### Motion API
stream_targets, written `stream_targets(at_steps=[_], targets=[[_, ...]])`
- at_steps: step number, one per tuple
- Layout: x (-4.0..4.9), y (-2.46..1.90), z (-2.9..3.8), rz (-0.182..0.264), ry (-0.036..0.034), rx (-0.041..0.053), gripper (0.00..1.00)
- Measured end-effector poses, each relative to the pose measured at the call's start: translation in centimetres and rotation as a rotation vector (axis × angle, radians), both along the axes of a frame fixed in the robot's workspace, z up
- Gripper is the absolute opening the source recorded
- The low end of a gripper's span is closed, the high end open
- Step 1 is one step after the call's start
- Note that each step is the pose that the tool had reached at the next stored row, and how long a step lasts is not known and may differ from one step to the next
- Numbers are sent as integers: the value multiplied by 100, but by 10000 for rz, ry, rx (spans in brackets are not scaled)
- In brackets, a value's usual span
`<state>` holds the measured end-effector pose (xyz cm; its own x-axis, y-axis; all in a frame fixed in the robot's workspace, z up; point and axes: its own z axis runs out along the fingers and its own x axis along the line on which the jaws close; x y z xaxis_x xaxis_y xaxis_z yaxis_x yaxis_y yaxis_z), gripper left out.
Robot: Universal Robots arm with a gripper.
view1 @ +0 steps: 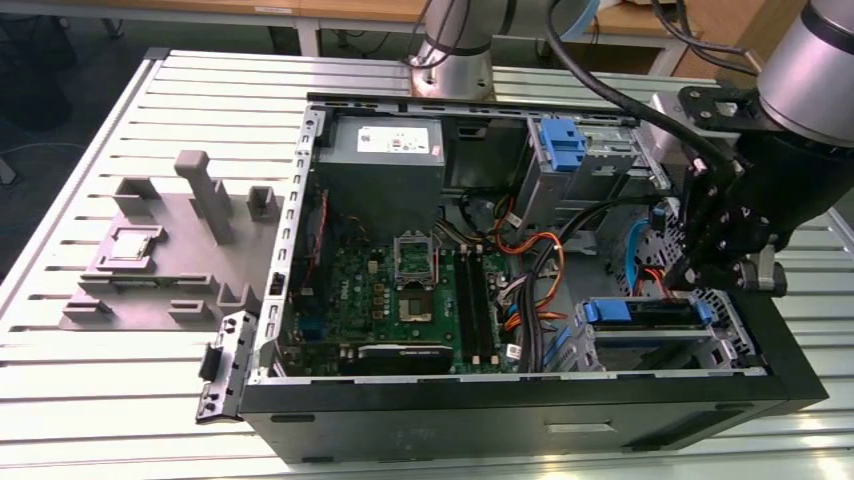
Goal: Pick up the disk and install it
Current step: 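Insert the first disk wire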
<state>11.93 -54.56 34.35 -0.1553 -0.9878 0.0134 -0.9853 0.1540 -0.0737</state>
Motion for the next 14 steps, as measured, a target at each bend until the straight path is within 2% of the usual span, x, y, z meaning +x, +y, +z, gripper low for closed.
stream_targets(at_steps=[2, 6, 14], targets=[[0, -11, 1, 0, 0, 4, 10], [0, -102, 2, 0, 0, 5, 10], [0, -124, 2, 0, 0, 5, 10]])
